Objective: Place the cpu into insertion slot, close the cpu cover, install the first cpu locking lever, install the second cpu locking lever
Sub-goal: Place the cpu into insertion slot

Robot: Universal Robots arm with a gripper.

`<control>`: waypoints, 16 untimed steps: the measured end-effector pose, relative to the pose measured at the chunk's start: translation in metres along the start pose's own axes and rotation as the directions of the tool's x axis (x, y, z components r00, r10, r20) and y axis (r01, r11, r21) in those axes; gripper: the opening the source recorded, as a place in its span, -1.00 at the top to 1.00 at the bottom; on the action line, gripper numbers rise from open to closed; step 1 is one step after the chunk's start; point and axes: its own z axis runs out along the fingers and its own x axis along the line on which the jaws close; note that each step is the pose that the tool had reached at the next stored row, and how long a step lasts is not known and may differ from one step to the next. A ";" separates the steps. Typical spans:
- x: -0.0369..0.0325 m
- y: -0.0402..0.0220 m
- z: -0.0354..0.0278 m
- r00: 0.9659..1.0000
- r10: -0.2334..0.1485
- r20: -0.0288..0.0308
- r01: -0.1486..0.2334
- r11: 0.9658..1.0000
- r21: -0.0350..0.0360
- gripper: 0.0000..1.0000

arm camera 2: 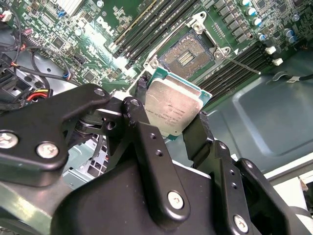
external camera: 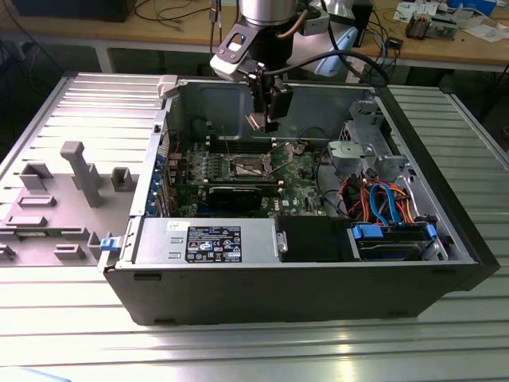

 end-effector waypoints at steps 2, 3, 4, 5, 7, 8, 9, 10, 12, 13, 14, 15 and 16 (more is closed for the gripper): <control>0.0000 0.0000 0.0000 1.000 0.005 0.001 -0.005 1.000 0.000 -0.09; 0.0000 0.0000 0.0000 1.000 0.006 0.001 -0.006 1.000 0.000 -0.09; 0.0000 0.0000 0.0000 1.000 0.007 0.001 -0.007 1.000 0.000 -0.09; 0.0000 0.0000 0.0000 1.000 0.008 0.002 -0.008 1.000 0.000 -0.09; 0.0000 0.0000 0.0000 1.000 0.010 0.002 -0.010 1.000 0.001 -0.09; 0.0000 0.0000 0.0000 1.000 0.011 0.002 -0.011 1.000 0.001 -0.09; 0.0000 0.0000 0.0000 1.000 0.013 0.003 -0.013 1.000 0.001 -0.09; 0.0000 0.0000 0.0000 1.000 0.015 0.003 -0.015 1.000 0.001 -0.09; 0.0000 0.0000 0.0000 1.000 0.018 0.004 -0.018 1.000 0.001 -0.09; 0.0000 0.0000 0.0000 1.000 0.019 0.004 -0.019 1.000 0.001 -0.09; 0.0000 0.0000 0.0000 1.000 0.021 0.005 -0.021 1.000 0.001 -0.09; 0.0000 0.0000 0.0000 1.000 0.022 0.005 -0.022 1.000 0.001 -0.09; 0.0000 0.0000 0.0000 1.000 0.023 0.005 -0.023 1.000 0.001 -0.09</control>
